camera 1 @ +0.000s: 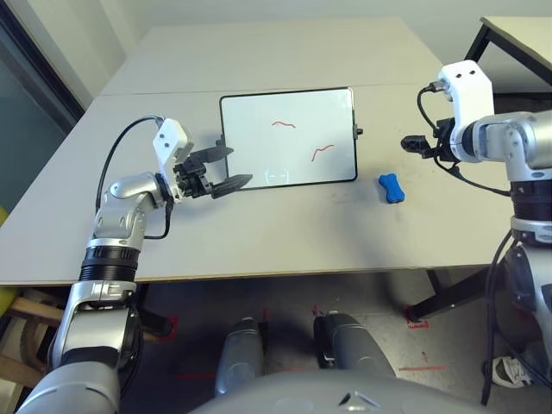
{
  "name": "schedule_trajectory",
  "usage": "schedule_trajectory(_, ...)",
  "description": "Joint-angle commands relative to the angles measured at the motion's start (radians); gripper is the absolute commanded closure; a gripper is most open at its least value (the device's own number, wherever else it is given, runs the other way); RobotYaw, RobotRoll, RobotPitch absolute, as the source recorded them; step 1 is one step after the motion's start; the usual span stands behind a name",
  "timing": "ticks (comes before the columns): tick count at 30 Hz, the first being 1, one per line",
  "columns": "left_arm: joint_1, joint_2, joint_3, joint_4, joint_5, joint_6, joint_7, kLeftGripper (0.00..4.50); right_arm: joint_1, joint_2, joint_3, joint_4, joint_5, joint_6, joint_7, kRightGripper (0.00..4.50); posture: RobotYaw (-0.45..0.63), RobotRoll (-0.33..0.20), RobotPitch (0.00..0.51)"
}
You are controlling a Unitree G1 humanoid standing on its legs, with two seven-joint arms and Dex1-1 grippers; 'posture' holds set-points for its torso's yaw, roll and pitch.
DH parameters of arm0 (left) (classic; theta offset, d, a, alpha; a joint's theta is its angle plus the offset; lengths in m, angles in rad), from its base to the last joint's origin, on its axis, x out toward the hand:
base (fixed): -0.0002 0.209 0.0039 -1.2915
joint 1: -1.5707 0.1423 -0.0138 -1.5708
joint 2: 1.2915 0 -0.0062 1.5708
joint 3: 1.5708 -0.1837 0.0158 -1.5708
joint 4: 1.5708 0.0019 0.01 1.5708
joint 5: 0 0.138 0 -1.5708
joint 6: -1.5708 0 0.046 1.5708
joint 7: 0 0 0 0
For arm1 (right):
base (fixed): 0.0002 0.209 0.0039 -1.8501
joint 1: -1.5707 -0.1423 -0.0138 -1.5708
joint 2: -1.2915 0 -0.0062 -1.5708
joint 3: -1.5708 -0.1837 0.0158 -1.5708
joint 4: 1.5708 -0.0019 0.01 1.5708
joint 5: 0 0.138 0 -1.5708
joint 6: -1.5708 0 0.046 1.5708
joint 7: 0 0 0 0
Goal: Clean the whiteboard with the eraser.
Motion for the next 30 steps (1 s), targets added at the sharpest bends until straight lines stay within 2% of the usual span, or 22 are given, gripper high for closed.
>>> schedule_trajectory(1,-0.008,-0.008,-0.012,0.008,0.022,-0.019,0.009,0.00,0.011,0.028,0.017,0.028,-0.003,0.029,-0.017,0.02,-0.15,0.000,0.054)
schedule_trajectory(14,0.000,-0.020,-0.011,0.019,0.025,-0.041,0.027,0.00,0.101,0.111,-0.029,0.141,-0.056,-0.060,-0.120,0.02,-0.14,0.000,0.053)
schedule_trajectory(30,-0.031,-0.027,-0.018,0.088,0.045,-0.084,0.017,0.00,0.137,0.135,-0.039,0.172,-0.061,-0.080,-0.145,0.02,-0.14,0.000,0.050)
